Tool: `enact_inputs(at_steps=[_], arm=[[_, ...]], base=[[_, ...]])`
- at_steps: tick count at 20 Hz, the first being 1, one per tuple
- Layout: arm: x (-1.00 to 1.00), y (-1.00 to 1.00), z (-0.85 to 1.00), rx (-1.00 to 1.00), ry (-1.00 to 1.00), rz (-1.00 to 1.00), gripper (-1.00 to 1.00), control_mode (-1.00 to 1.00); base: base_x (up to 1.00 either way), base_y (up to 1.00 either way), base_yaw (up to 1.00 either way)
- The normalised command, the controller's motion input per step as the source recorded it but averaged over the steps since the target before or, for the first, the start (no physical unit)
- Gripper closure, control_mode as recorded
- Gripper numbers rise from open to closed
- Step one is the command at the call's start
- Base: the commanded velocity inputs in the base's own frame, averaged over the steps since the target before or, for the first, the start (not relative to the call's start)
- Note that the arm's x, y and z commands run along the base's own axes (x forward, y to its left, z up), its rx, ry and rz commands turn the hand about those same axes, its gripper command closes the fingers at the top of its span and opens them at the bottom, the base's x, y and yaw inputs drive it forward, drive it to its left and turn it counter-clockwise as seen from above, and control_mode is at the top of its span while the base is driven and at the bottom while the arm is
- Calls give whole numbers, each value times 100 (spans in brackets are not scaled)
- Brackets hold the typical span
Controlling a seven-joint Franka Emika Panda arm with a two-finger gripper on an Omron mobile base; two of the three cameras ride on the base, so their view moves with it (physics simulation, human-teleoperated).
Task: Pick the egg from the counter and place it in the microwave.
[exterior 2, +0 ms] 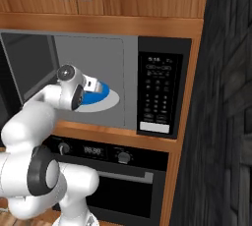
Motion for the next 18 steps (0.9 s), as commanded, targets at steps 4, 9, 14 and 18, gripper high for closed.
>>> enact_inputs(at_steps=[4, 9, 14, 18], arm=[[-75, 0, 25, 0, -11, 0, -100, -100], [-100, 0, 52, 1, 0, -1, -100, -100], [-100, 0, 85, 1, 3, -2, -100, -100], [-100, -7, 77, 4, 6, -1, -100, -100]], base=[[0, 0, 0], [0, 0, 0], [0, 0, 0], [0, 0, 0]])
